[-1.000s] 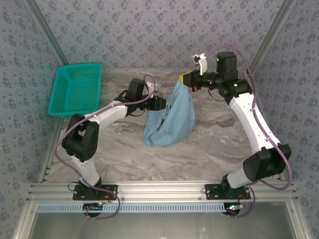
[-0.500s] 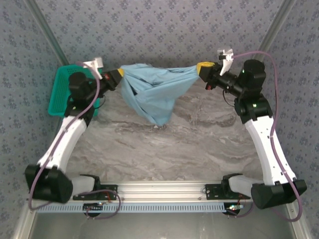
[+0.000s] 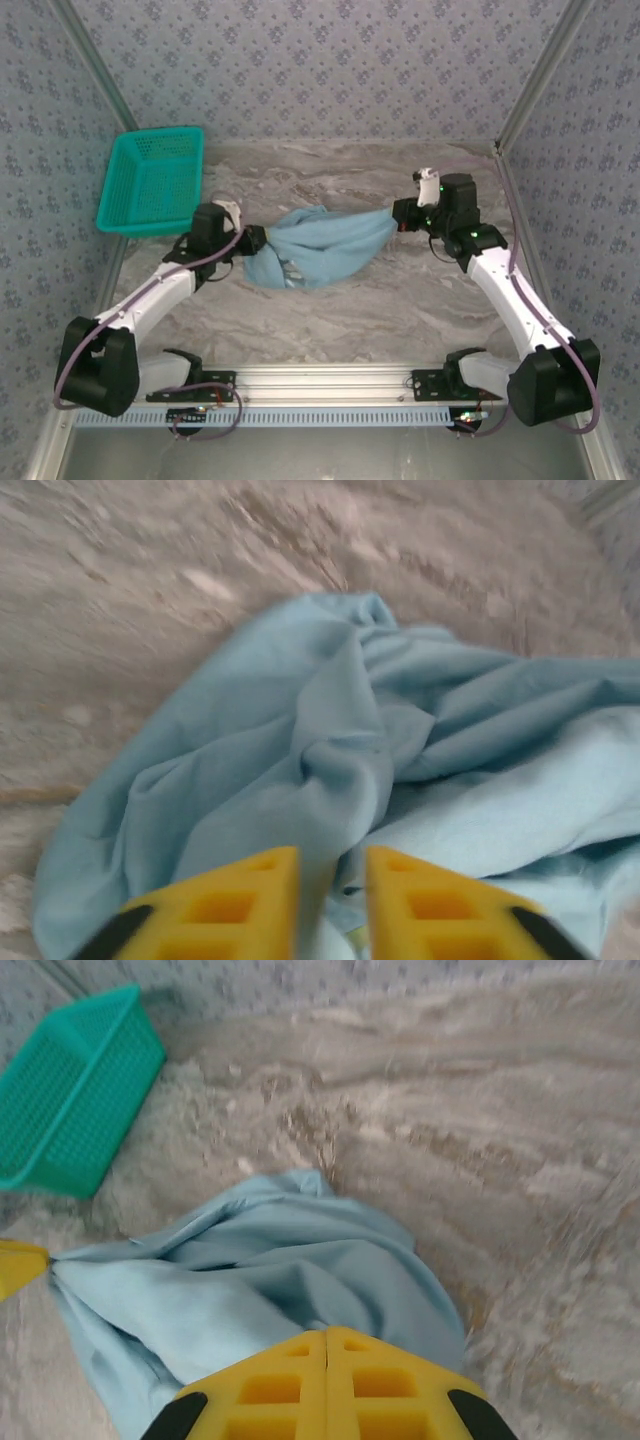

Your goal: Fold the inside-out t-shirt

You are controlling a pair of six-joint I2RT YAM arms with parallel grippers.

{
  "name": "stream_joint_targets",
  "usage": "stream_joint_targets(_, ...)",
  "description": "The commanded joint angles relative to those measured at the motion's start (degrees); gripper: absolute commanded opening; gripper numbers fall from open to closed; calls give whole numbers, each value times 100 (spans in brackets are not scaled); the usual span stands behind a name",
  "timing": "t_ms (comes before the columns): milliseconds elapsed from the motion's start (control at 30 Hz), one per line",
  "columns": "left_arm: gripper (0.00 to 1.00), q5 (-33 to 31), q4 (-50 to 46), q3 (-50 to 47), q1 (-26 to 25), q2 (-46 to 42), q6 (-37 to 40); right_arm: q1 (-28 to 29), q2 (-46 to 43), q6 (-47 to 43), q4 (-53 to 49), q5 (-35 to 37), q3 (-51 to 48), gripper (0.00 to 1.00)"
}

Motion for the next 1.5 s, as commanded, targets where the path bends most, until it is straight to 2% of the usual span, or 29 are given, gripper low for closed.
stream_joint_targets(0,49,-682,89,205,-767,-248,1108,190,9,-74,-134,-347,-163,0)
stream_joint_targets(67,63,-795,199,394,-1185,-43,1442,321,10,-130,-181,-477,-277,0)
stream_joint_targets(167,70,-441,-9,934,-1460,480,1841,523,-43,-310,-396,-808,-407,0)
stream_joint_targets(300,70,-742,-561,1714,-1571,1312,1570,983,-318,-325,-726,-1028,-924,0)
stream_joint_targets(400,70,-477,-1003,2222,-1590,1931,1489,1266,-560,143,-776,-777,-1469,0)
stream_joint_targets(533,70,-498,-1838,3162,-1674,3034,1621,1280,-683,904,-1037,-151,-2014,0)
stream_joint_targets(633,71,-621,-2091,3720,-1817,3643,1901,1259,-671,1049,-1274,342,-2027,0)
stream_joint_targets(833,71,-427,-2514,4457,-2036,4412,2370,1111,-616,1008,-1145,351,-1919,0)
stream_joint_targets(900,64,-308,-2617,4534,-2028,4529,2373,1005,-583,900,-1181,331,-1859,0)
stream_joint_targets(1067,10,201,-2585,4756,-1936,4277,2262,794,-518,635,-1173,435,-1576,0)
stream_joint_targets(1100,5,319,-2487,4757,-1906,4104,2190,795,-509,560,-1172,482,-1513,0)
stream_joint_targets(1167,1,572,-2153,4723,-1825,3595,1969,785,-490,341,-1199,609,-1358,0)
stream_joint_targets(1300,0,1050,-1537,4571,-1593,2606,1382,774,-596,-36,-1193,917,-1056,0)
stream_joint_targets(1467,0,1188,-1178,4435,-1243,1756,641,749,-862,-224,-772,963,-878,0)
